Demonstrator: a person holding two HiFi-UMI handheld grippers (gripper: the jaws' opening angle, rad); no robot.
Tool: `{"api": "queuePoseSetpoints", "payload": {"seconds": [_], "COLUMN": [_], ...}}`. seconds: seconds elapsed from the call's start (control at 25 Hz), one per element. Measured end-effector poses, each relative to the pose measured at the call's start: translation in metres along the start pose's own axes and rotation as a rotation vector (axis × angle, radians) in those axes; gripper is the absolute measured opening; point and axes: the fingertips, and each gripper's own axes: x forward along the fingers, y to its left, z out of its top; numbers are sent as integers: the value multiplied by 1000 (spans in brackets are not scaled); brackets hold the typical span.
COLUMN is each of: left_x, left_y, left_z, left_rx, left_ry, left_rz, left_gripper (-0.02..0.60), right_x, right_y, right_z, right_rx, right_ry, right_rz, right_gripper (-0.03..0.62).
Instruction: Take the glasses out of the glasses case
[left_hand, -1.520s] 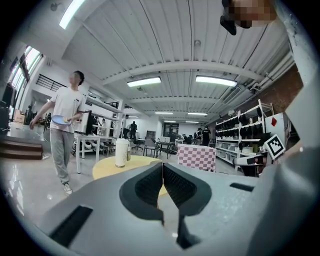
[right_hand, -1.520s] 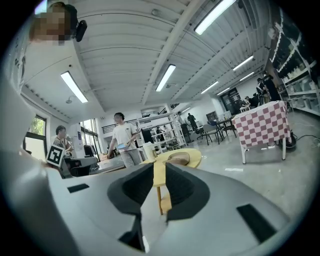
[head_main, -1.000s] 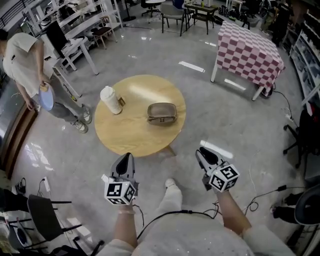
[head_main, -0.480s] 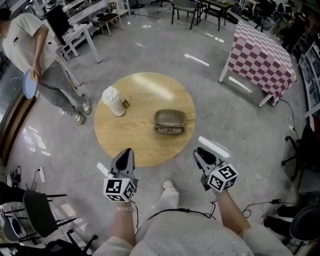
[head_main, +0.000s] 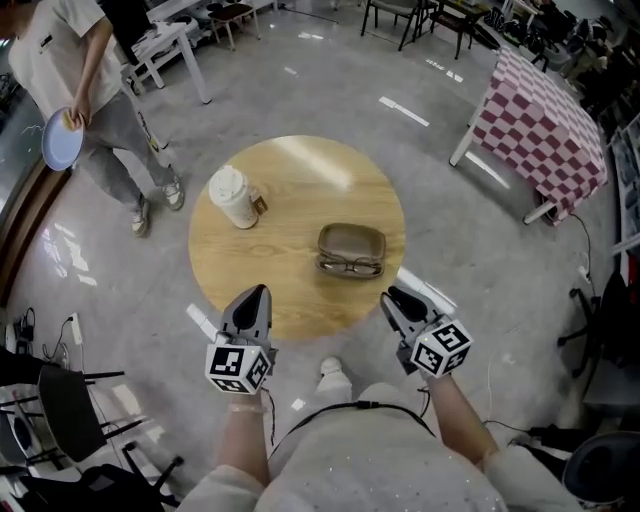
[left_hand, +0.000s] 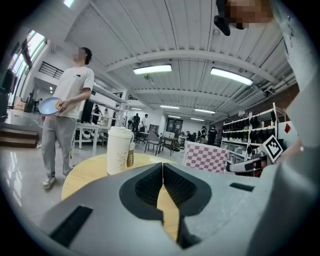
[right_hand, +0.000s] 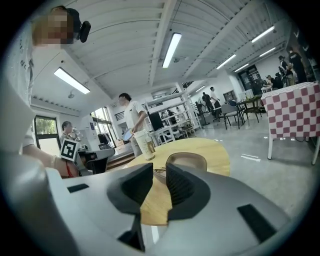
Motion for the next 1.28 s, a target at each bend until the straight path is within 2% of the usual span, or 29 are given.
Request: {"api": "queuePoseSetpoints", "payload": {"seconds": [0.12, 0.4, 0.72, 0.96, 1.28], "left_x": [1, 6, 16, 24, 28], "left_y": [0, -4, 6, 6, 14], "left_z": [-2, -9, 14, 10, 4], "left_rx": [-22, -18, -38, -58, -71], "left_ry": [3, 25, -29, -26, -21], "left_rz": [16, 53, 168, 208, 259], "left_gripper": [6, 6, 6, 6, 6], "right_x": [3, 15, 45, 62, 78], "right_y": [-2, -19, -31, -36, -44], "right_z": [3, 3, 18, 19, 13], "right_rx": [-4, -5, -37, -54, -68], "right_ry": [14, 58, 125, 176, 250], "right_rz": [16, 58, 177, 240, 284], "right_gripper": [89, 89, 92, 94, 95]}}
